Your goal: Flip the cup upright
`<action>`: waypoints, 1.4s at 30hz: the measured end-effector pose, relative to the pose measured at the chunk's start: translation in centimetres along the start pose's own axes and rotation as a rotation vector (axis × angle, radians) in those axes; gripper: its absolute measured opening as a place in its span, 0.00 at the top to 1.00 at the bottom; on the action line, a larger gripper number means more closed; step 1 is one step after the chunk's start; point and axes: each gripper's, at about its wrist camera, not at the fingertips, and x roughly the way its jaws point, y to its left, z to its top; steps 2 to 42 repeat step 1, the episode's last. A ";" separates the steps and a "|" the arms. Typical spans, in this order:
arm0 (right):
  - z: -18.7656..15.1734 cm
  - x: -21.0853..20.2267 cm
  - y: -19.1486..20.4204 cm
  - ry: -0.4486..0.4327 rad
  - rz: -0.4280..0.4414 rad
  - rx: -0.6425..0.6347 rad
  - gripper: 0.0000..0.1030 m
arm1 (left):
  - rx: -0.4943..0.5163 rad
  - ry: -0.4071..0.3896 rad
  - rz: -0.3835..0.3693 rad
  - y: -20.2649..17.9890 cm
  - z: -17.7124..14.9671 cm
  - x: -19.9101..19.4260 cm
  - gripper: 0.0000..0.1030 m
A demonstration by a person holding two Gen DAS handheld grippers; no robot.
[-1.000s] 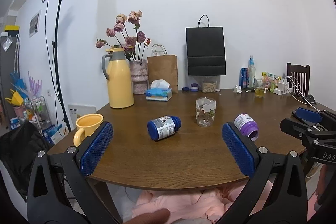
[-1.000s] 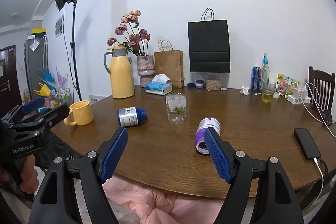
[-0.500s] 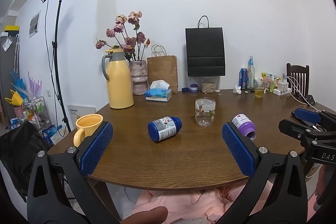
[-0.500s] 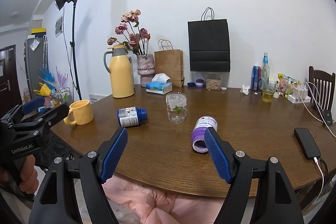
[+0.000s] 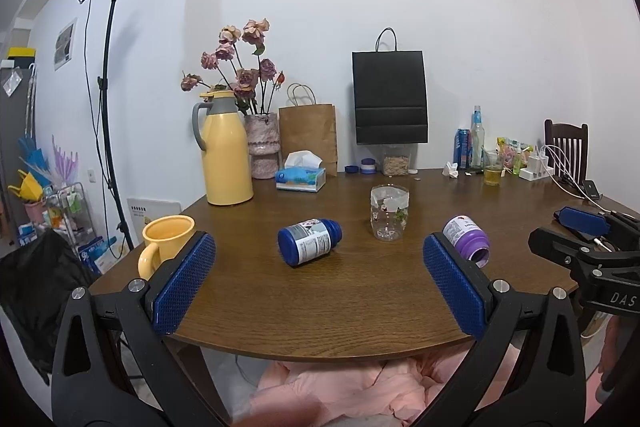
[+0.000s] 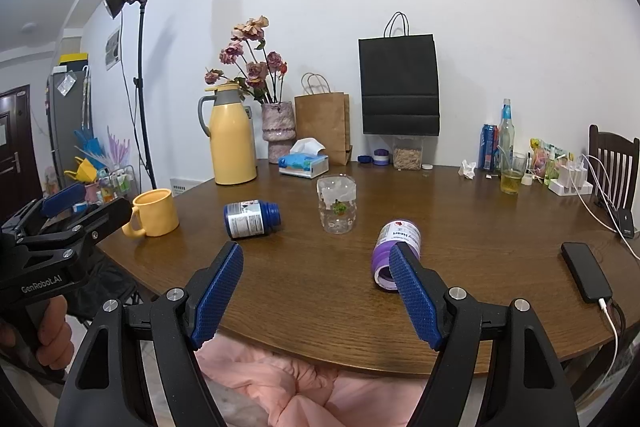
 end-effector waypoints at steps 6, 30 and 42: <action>0.0 0.0 0.0 0.000 -0.001 0.001 0.22 | 0.000 0.003 -0.005 0.0 0.0 0.1 0.00; 0.0 0.0 0.0 0.000 -0.001 0.001 0.22 | 0.000 0.003 -0.005 0.0 0.0 0.1 0.00; 0.0 0.0 0.0 0.000 -0.001 0.001 0.22 | 0.000 0.003 -0.005 0.0 0.0 0.1 0.00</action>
